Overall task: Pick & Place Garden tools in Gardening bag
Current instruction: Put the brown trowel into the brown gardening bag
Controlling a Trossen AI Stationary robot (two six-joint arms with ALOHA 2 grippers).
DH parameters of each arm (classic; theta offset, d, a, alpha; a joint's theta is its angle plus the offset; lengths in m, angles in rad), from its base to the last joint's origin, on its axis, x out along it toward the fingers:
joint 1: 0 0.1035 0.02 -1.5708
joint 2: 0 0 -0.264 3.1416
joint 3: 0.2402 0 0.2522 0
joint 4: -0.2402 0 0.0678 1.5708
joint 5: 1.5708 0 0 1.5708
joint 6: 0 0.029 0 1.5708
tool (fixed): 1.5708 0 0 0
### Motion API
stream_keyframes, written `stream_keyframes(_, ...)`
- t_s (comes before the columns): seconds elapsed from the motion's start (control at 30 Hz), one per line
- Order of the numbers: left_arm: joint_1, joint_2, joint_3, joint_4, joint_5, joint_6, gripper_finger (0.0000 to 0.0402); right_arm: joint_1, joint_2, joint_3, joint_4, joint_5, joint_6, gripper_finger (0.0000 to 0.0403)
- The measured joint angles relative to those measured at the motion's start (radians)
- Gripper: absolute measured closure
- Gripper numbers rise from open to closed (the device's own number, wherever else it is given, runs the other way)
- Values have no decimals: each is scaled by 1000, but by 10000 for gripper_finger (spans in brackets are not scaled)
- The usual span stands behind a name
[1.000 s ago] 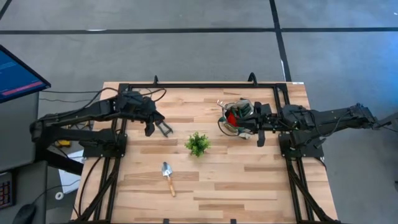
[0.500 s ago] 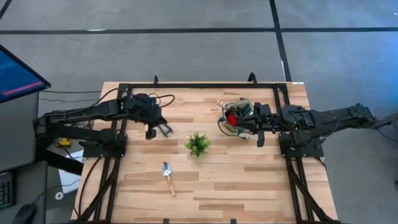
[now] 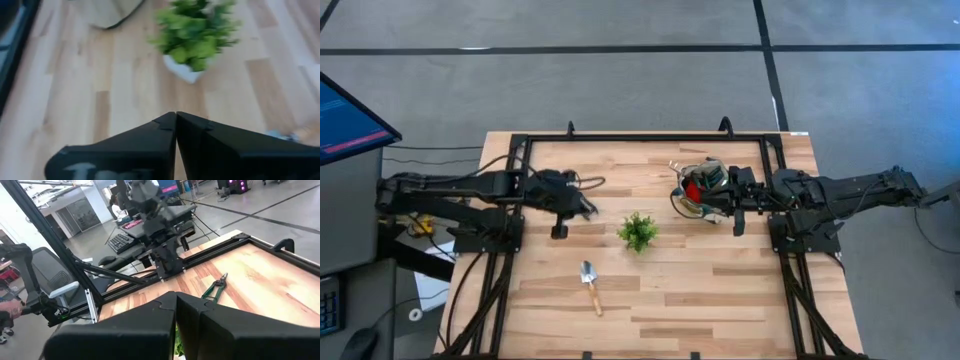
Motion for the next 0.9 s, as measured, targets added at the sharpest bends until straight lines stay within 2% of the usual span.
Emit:
stream_keyframes(0.17, -106, 0, 0, 0, -7, -32, 400, 0, 0, 0, 0, 0, 45, 403)
stream_keyframes(0.4, -195, 0, 0, 0, -12, -135, 400, 0, 0, 0, 0, 0, 50, 403)
stream_keyframes(0.67, -377, 32, 0, 0, -12, -140, 400, 0, 0, 0, 0, 5, 51, 403)
stream_keyframes(0.9, -514, 108, 0, 10, -13, -135, 400, 0, 8, 1, 1, 9, 150, 403)
